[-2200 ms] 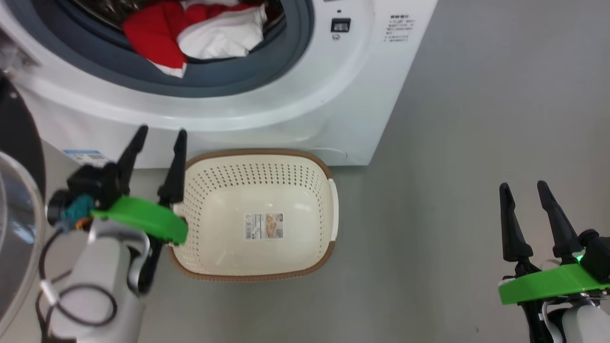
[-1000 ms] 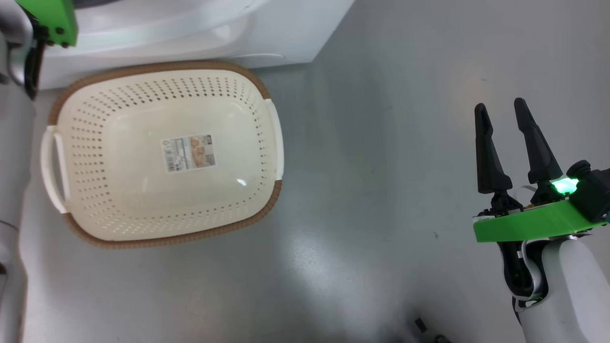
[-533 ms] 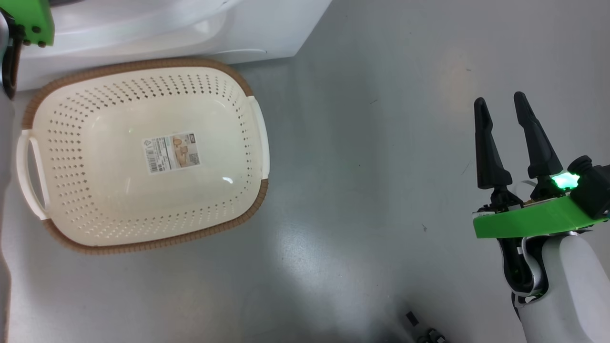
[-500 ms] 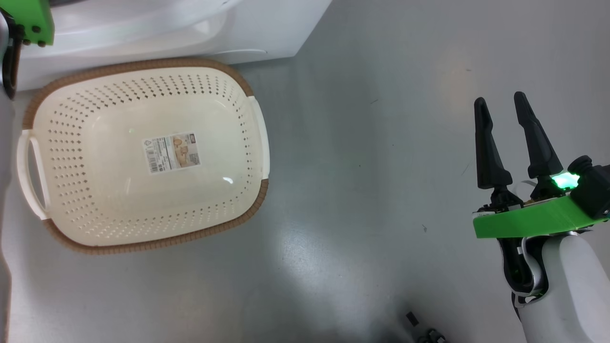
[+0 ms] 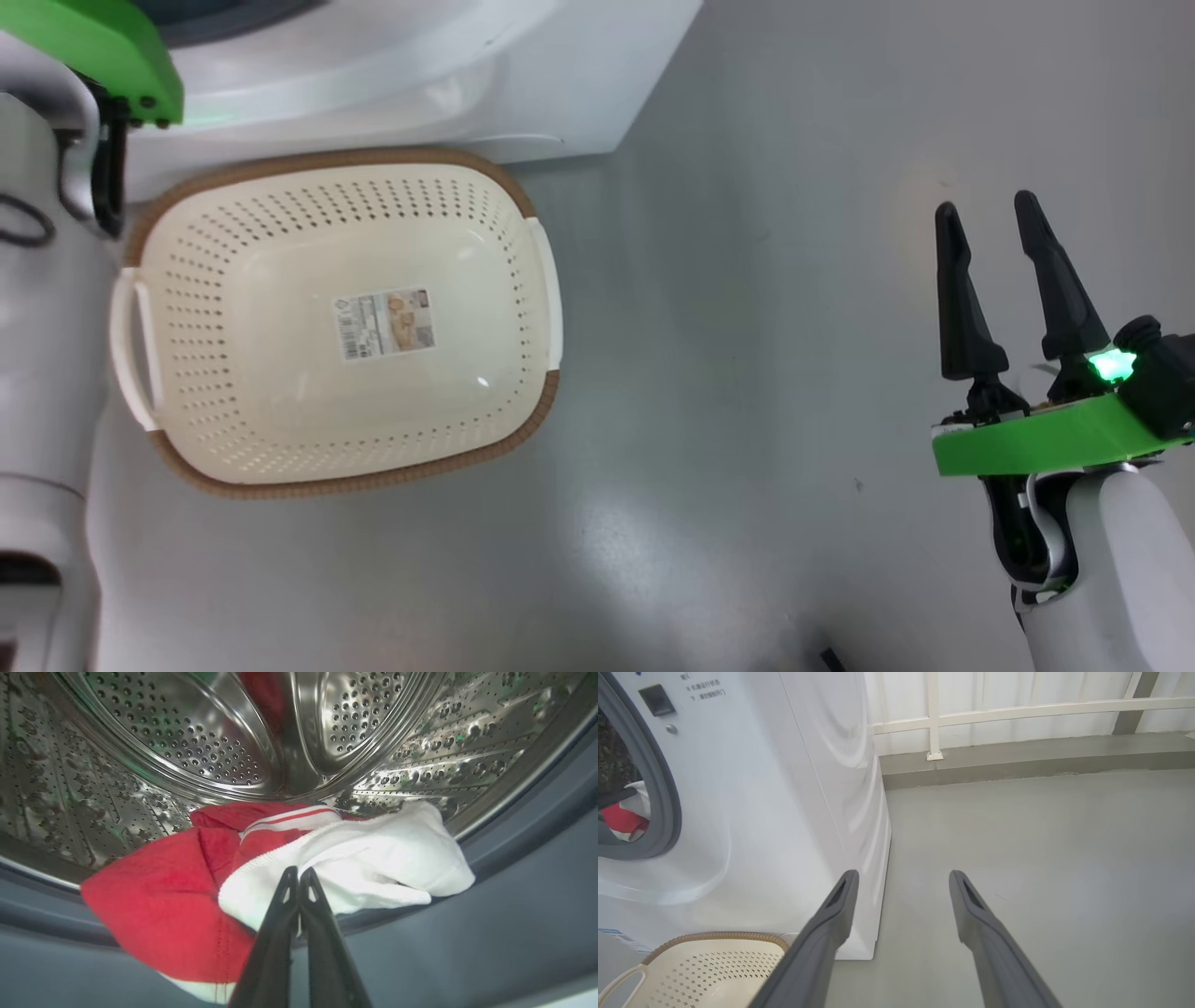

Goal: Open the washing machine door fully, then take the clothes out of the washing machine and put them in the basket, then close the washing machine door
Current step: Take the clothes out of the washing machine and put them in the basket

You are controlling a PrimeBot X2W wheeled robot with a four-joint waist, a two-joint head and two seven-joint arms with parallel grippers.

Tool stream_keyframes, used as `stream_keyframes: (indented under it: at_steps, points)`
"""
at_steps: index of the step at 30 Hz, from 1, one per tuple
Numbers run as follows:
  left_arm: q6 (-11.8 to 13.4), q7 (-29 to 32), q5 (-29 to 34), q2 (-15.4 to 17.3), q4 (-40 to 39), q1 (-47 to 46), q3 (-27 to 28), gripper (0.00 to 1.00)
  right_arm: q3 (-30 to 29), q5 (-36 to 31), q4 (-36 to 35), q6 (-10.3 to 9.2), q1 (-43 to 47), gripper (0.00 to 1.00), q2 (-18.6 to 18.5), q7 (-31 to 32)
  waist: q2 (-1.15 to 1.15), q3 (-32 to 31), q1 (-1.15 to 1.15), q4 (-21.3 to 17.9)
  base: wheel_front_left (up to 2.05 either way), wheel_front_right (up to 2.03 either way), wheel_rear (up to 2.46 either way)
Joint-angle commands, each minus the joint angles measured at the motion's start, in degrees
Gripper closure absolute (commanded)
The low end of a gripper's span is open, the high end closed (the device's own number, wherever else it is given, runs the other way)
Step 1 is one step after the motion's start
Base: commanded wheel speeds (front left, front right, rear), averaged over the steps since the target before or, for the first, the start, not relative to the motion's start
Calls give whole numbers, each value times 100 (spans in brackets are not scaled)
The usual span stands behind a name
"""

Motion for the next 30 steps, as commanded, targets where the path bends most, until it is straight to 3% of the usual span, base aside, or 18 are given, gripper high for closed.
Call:
stream_keyframes:
  at_steps: [1,8,13,30]
  points:
    - [49,-62,-31,236,-212,108,112,100,66,-45,-114,37,190,0,-1,-35,0,-166,0,150,0,0,0]
    - [61,-64,-48,88,-1745,1350,616,100,-42,-134,-74,37,390,0,-1,-35,0,-556,0,374,0,0,0]
    - [-57,-65,98,-196,-2686,2192,1004,100,-143,-200,-52,37,562,0,-1,-35,0,-804,0,565,0,0,0]
    - [-447,-65,479,-829,-5347,3856,1634,100,-286,-253,-78,37,802,0,-89,-35,0,-1120,0,927,0,0,0]
